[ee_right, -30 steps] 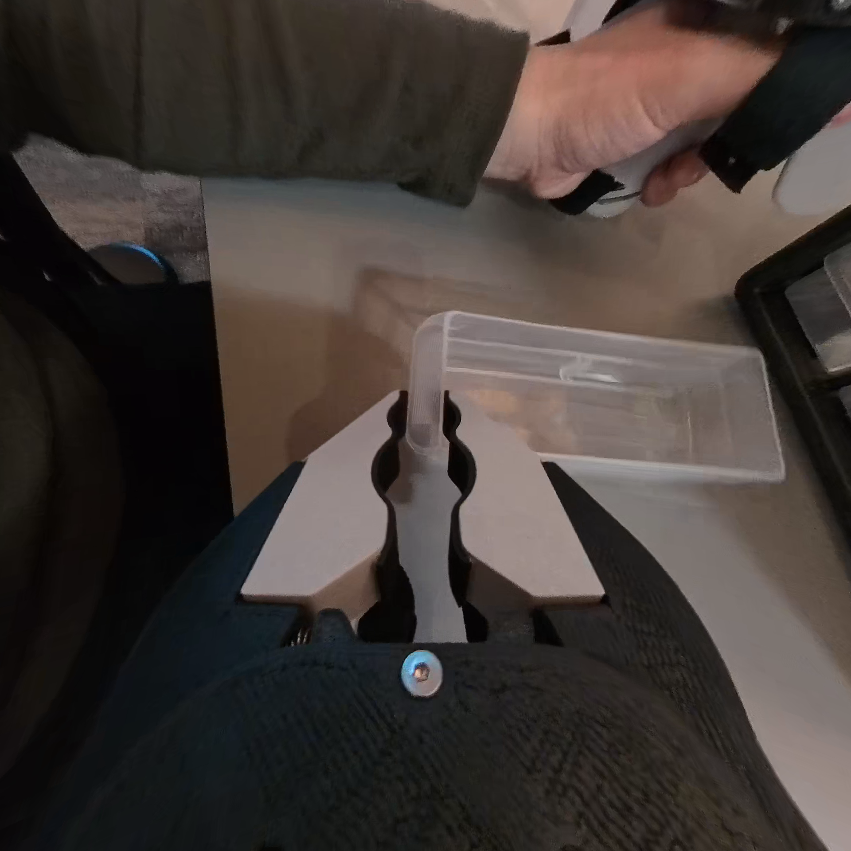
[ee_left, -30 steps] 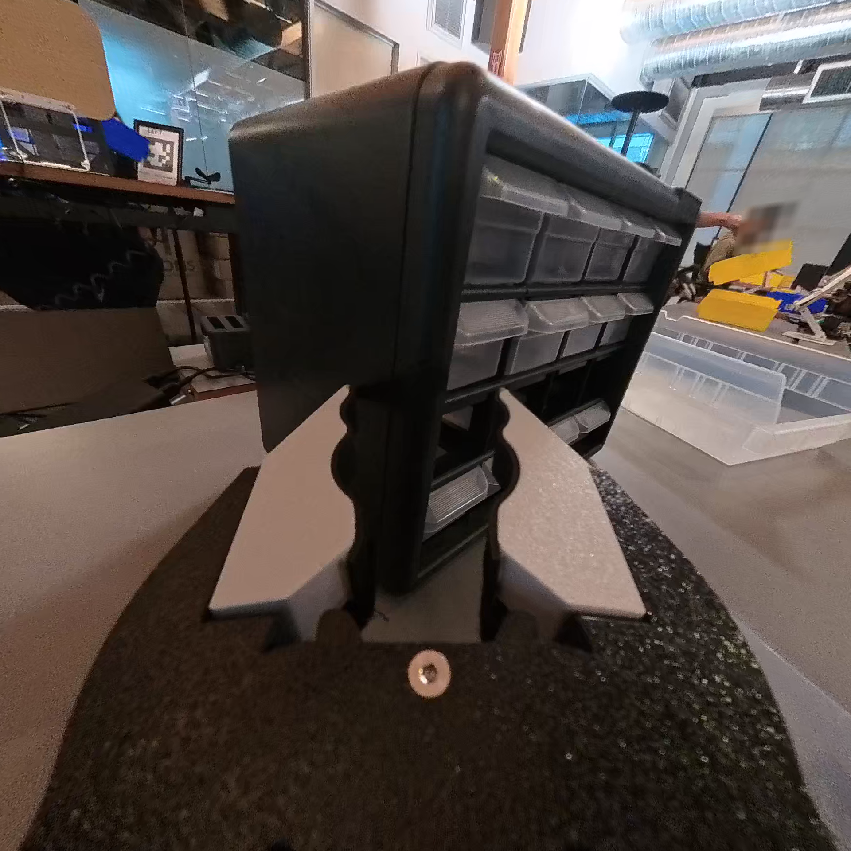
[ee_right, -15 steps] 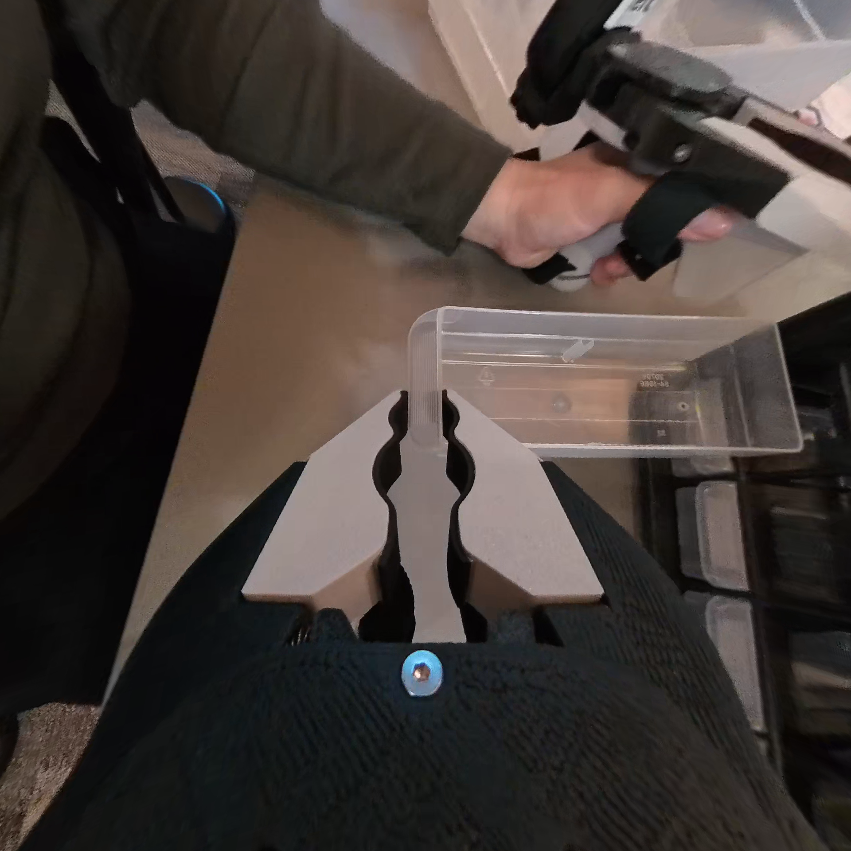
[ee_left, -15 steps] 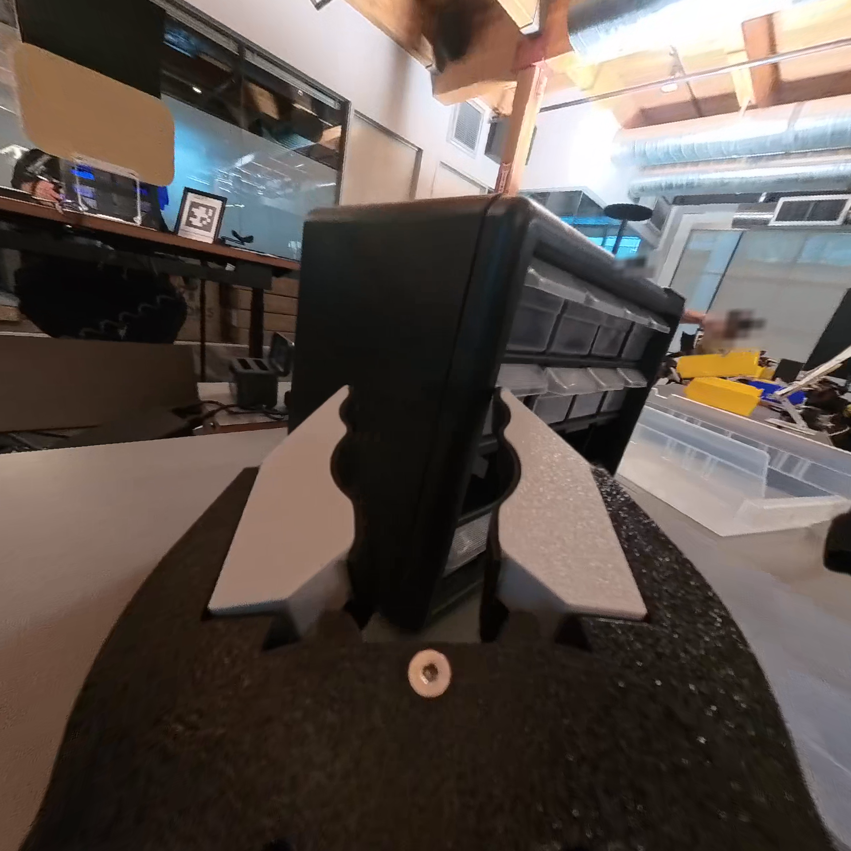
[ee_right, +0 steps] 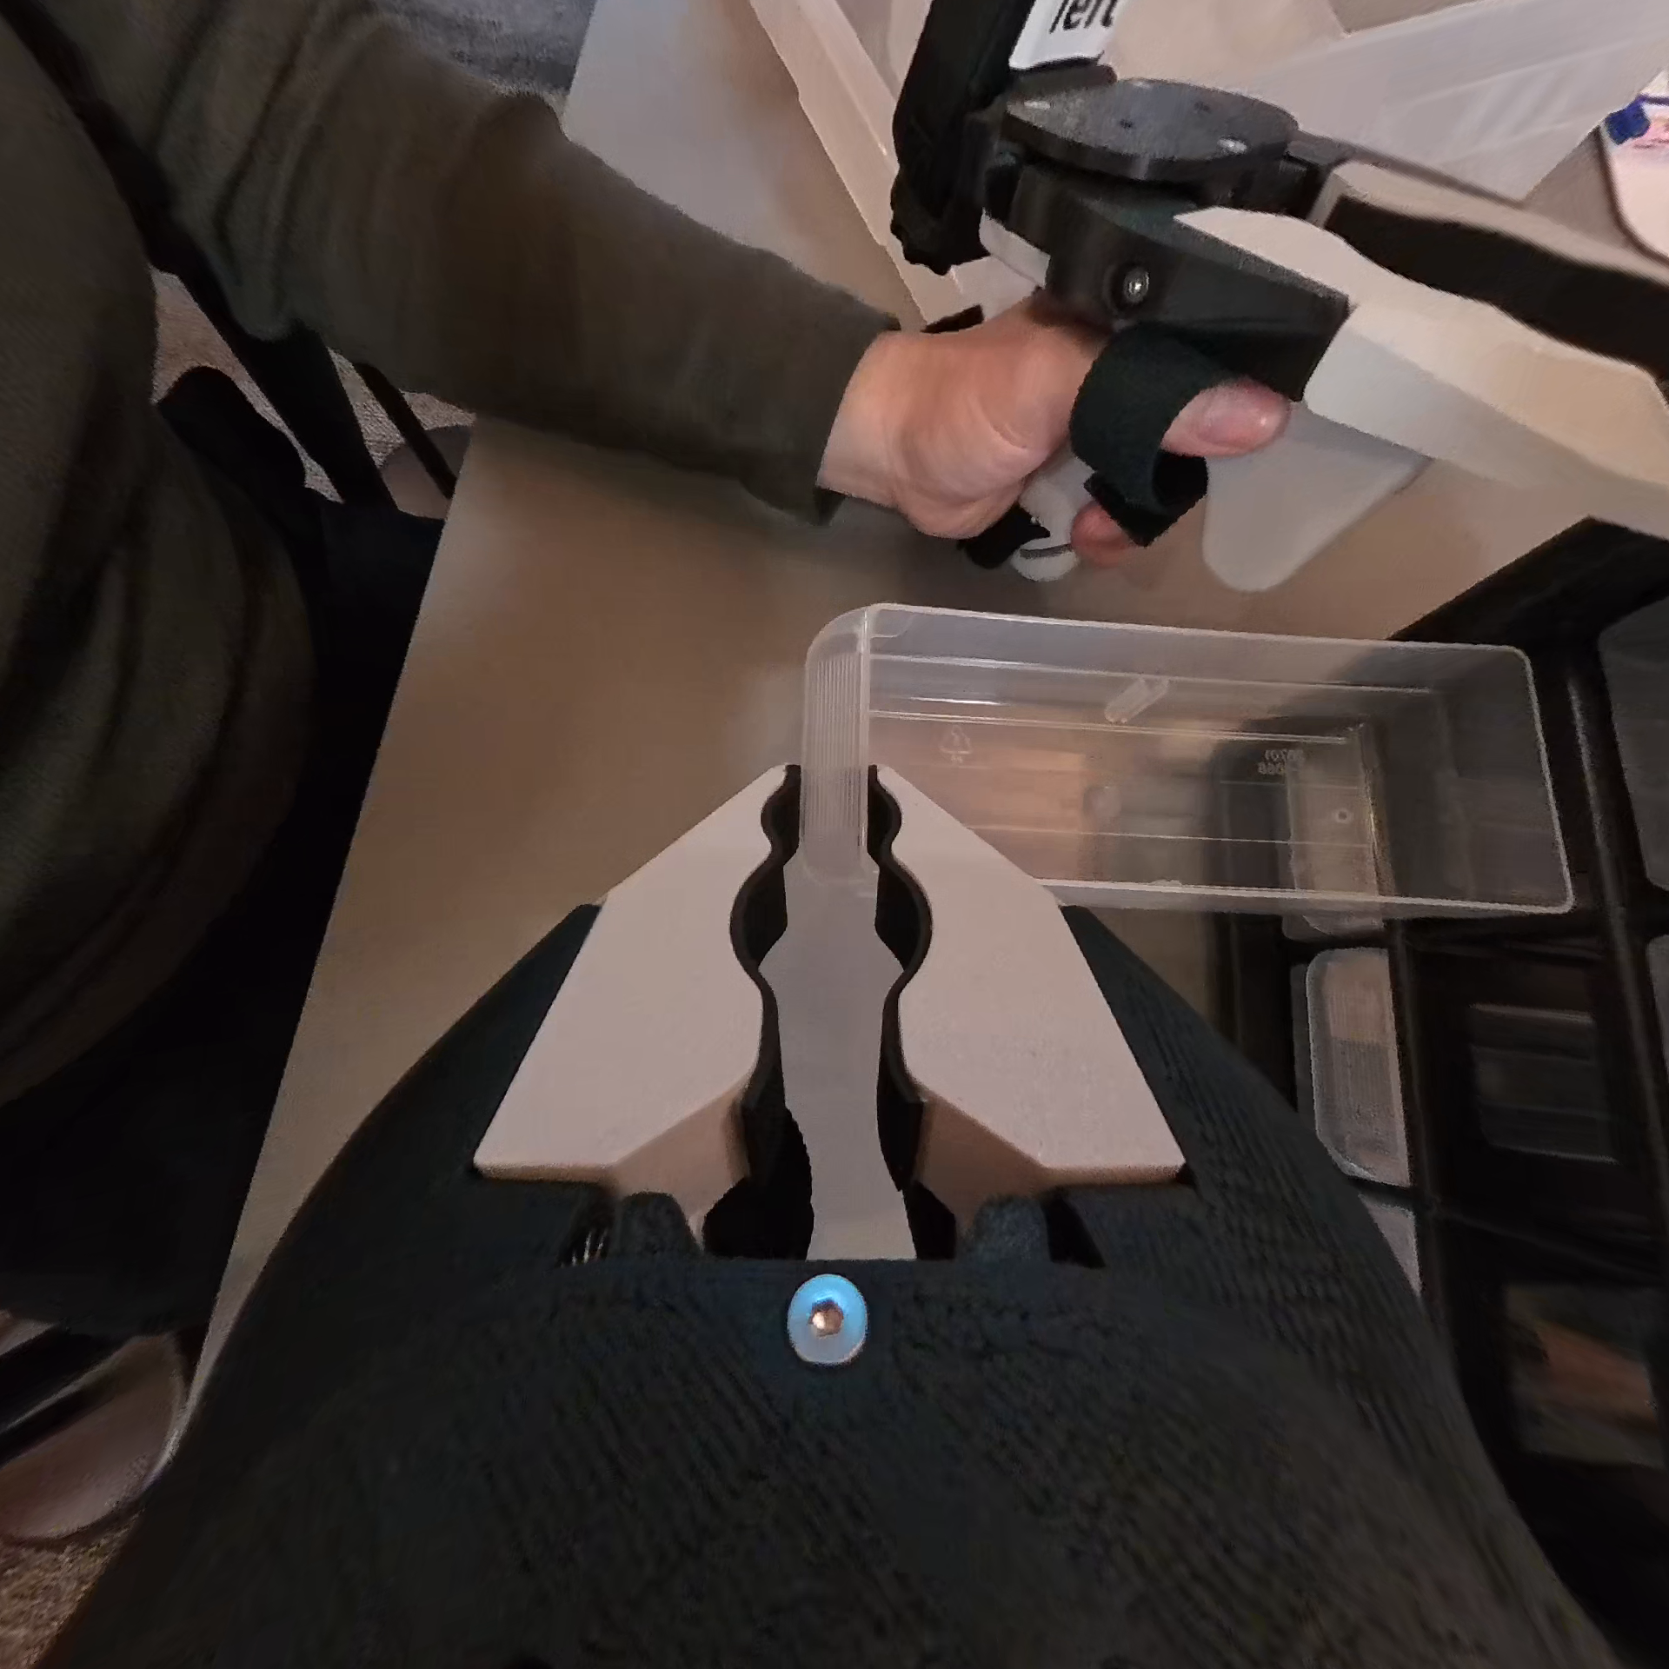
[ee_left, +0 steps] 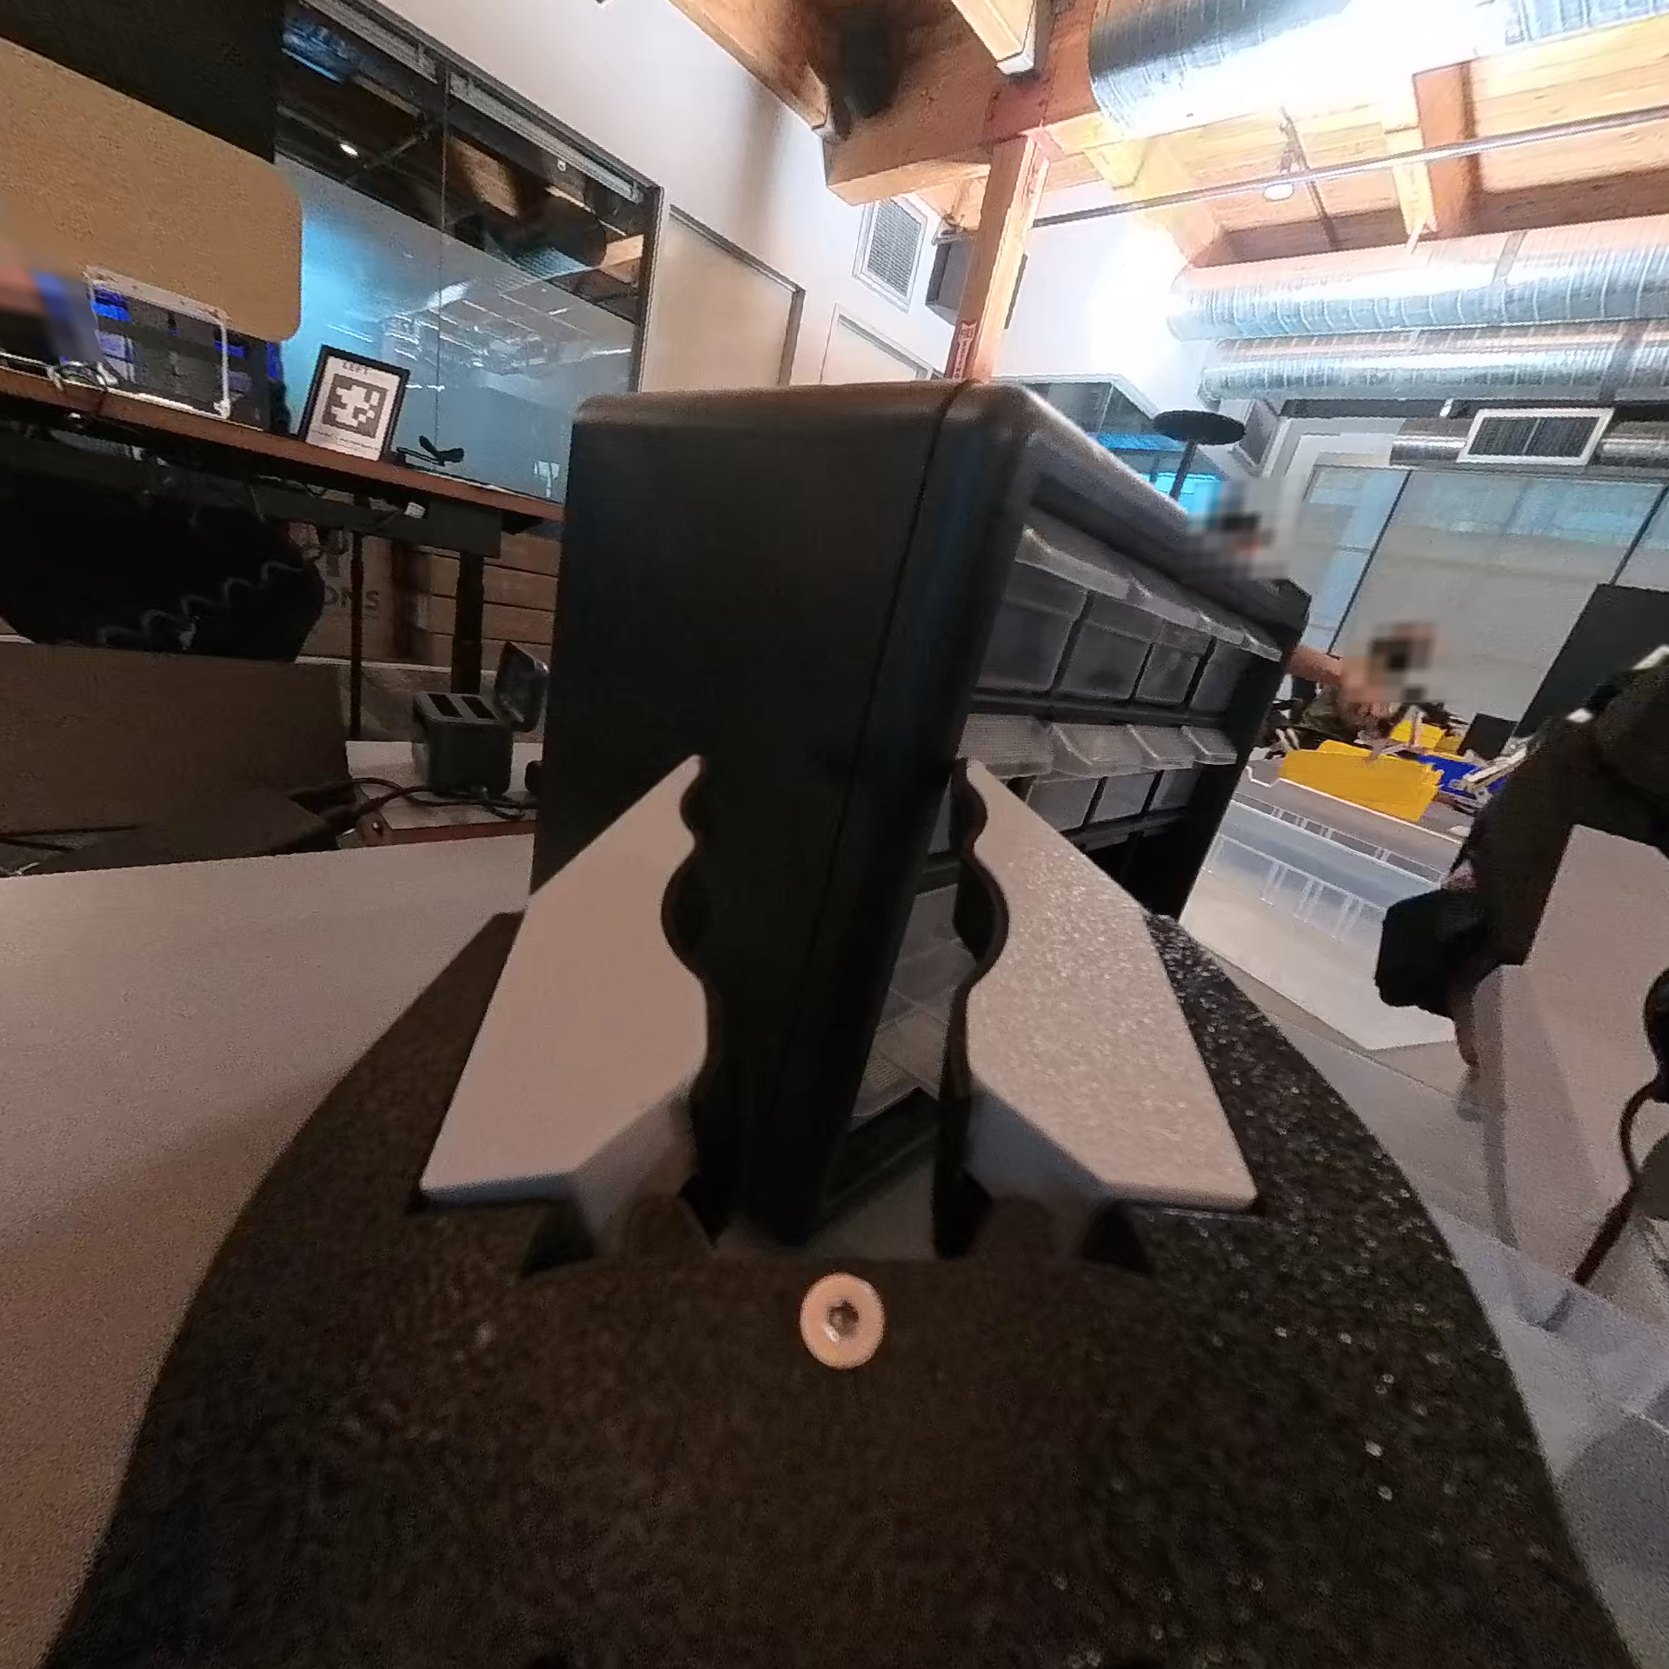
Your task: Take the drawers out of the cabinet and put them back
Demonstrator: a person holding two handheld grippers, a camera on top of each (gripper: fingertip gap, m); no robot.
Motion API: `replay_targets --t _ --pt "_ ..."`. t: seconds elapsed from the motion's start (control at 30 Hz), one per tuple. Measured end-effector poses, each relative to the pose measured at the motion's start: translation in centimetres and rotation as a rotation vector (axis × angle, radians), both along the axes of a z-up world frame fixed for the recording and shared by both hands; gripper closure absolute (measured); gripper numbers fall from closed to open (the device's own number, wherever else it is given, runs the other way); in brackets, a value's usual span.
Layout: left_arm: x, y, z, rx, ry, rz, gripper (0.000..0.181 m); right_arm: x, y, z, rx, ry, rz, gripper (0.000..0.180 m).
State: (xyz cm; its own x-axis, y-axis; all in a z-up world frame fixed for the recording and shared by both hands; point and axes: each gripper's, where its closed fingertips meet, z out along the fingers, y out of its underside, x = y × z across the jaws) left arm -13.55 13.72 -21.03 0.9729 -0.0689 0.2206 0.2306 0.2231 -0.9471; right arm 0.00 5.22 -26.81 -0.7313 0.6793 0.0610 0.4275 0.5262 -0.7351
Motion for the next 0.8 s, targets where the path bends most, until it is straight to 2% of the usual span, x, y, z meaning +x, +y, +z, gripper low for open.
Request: replay_targets --t 0.17,0.37,0.67,0.8 --pt "0.4 0.0 0.1 0.010 0.005 -0.032 0.137 0.4 -0.1 0.5 -0.013 -0.018 0.025 0.167" --pt "0.6 -0.6 1.2 0.071 0.004 -0.035 0.130 0.1 0.0 0.0 -0.011 -0.044 0.019 0.167" --pt "0.3 -1.8 7.0 0.171 0.014 0.010 0.120 -0.5 0.0 0.7 -0.049 -0.020 0.028 0.167" --pt "0.3 0.2 9.4 0.077 0.017 -0.065 0.119 -0.8 0.1 1.1 -0.066 -0.005 0.019 0.167"
